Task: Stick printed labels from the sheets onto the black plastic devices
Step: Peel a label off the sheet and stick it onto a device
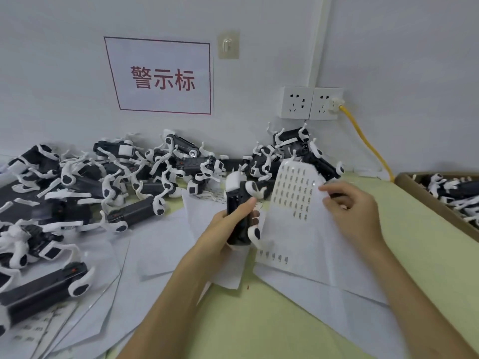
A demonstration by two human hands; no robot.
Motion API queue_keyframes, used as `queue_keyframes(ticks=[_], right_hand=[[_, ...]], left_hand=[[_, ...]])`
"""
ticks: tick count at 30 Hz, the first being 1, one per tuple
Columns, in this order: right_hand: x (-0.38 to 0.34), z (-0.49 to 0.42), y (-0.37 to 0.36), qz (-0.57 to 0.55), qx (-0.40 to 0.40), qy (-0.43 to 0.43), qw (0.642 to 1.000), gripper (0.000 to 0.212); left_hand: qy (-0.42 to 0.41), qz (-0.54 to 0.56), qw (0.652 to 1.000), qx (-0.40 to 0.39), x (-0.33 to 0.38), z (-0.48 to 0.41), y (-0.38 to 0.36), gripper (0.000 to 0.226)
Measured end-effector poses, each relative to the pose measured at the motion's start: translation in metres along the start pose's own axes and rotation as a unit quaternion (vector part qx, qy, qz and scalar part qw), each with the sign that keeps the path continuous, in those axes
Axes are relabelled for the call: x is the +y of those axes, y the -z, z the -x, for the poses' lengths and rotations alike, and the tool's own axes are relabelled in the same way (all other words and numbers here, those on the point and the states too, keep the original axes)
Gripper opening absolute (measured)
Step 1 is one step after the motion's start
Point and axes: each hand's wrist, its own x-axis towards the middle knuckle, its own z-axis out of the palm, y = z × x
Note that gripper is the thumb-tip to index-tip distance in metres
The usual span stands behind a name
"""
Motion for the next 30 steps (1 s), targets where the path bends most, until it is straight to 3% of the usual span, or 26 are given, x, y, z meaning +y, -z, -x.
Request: queue_keyframes(ticks=[3,8,11,13,15,18,20,30], right_hand=[[-0.001,-0.004,0.008,-0.018,0.056,0.004,0.998,0.029],[-0.003,0.004,0.002,0.058,0.079,0.068,0.993,0.03],[-0.006,0.007,-0.005,0.106,0.077,0.095,0.987,0.026],[-0.011,0.009,-0.009,0.16,0.068,0.105,0.979,0.023],[-0.014,0.012,-0.013,0.137,0.022,0.135,0.981,0.022],[-0.022,0.024,-0.026,0.052,-0.102,0.102,0.988,0.017],[-0.022,0.03,-0.036,0.05,-0.137,0.088,0.985,0.018],[-0.019,0.037,-0.045,0.036,-0.132,0.073,0.988,0.024]], left_hand=[[0.012,-0.067,0.996,-0.059,-0.002,0.004,-0.004,0.05],[0.044,-0.142,0.979,-0.142,-0.003,0.01,-0.014,0.054],[0.042,-0.122,0.984,-0.122,-0.003,0.009,-0.018,0.056],[0.025,-0.084,0.993,-0.077,-0.006,0.006,-0.019,0.078],[-0.002,-0.05,0.998,-0.025,-0.008,0.002,-0.019,0.09],[-0.027,0.003,1.0,-0.006,-0.009,0.001,-0.017,0.081],[-0.031,0.028,0.999,-0.016,-0.01,0.0,-0.017,0.072],[-0.032,0.1,0.993,-0.043,-0.015,-0.001,-0.019,0.058]])
